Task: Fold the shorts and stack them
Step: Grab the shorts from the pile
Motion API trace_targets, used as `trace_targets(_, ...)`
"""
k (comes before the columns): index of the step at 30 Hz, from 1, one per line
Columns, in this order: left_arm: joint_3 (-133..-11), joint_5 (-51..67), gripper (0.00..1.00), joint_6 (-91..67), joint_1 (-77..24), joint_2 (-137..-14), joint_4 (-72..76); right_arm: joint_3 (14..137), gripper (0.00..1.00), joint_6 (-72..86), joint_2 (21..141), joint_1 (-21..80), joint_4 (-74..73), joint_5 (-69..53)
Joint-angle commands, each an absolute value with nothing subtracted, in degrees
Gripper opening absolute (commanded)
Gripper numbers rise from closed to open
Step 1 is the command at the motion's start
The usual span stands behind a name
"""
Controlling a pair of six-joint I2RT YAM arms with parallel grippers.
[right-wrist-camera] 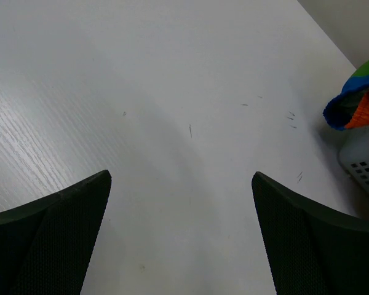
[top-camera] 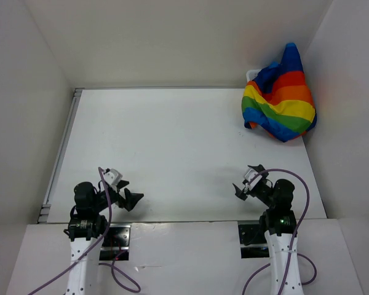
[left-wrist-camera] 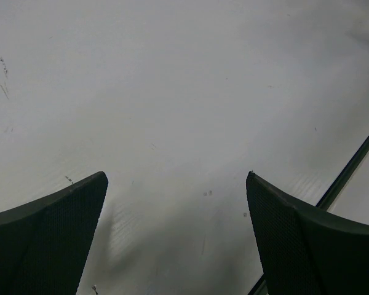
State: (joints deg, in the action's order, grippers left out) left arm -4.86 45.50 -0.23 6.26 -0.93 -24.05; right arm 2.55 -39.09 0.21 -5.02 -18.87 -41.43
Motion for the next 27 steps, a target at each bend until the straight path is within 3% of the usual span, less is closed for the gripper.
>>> trace_targets(1, -4.83, 46.67, 1.0, 0.0, 6.24, -0.35, -22.85, 3.96, 1.0, -38.68, -0.26, -4.75, -17.94, -43.59)
trace_targets(10, -5.45, 54.48, 1.0, 0.0, 6.24, 0.18, -23.64, 3.43, 0.99, -52.37, -0.26, -4.75, -15.03, -50.17)
trace_targets(12, -5.97, 53.89, 1.0, 0.0, 6.24, 0.18, -22.08, 4.83, 0.99, -70.44, -0.26, -4.75, -19.32, -54.48)
trace_targets(13, -5.98, 52.05, 1.0, 0.0, 6.24, 0.18, -14.49, 5.36, 0.99, -69.79, -0.26, -4.75, -13.42, -54.49)
trace_targets(15, -6.59, 41.62, 1.0, 0.0, 6.24, 0.18, -3.32, 5.98, 0.99, -50.79, -0.26, -4.75, -0.6, -45.05)
trace_targets(16, -6.59, 37.14, 1.0, 0.0, 6.24, -0.35, 9.45, 5.98, 0.99, -42.62, -0.26, -4.22, 13.48, -38.65)
trace_targets(17, -6.59, 29.52, 1.0, 0.0, 5.72, -1.22, 12.8, 6.5, 0.99, -37.67, -0.26, -4.22, 16.14, -32.67)
trace_targets(19, -14.09, 27.08, 1.0, 0.0, 5.71, -2.54, 4.21, 10.26, 0.99, -48.81, 0.43, -3.69, 3.27, -30.31)
trace_targets(21, -20.8, 26.46, 1.0, 0.0, 5.71, -6.57, -6.01, 17.29, 0.99, -50.36, 2.01, -3.69, -3.57, -30.84)
trace_targets(25, -33.98, 15.59, 1.0, 0.0, 5.71, -23.51, -10.01, 29.5, 0.99, -47.65, 19.37, -3.69, -10.2, -27.7)
trace_targets(27, -46.01, 10.13, 1.0, 0.0, 5.71, -40.02, -17.43, 41.79, 0.99, -40.66, 38.25, -3.16, -15.01, -21.32)
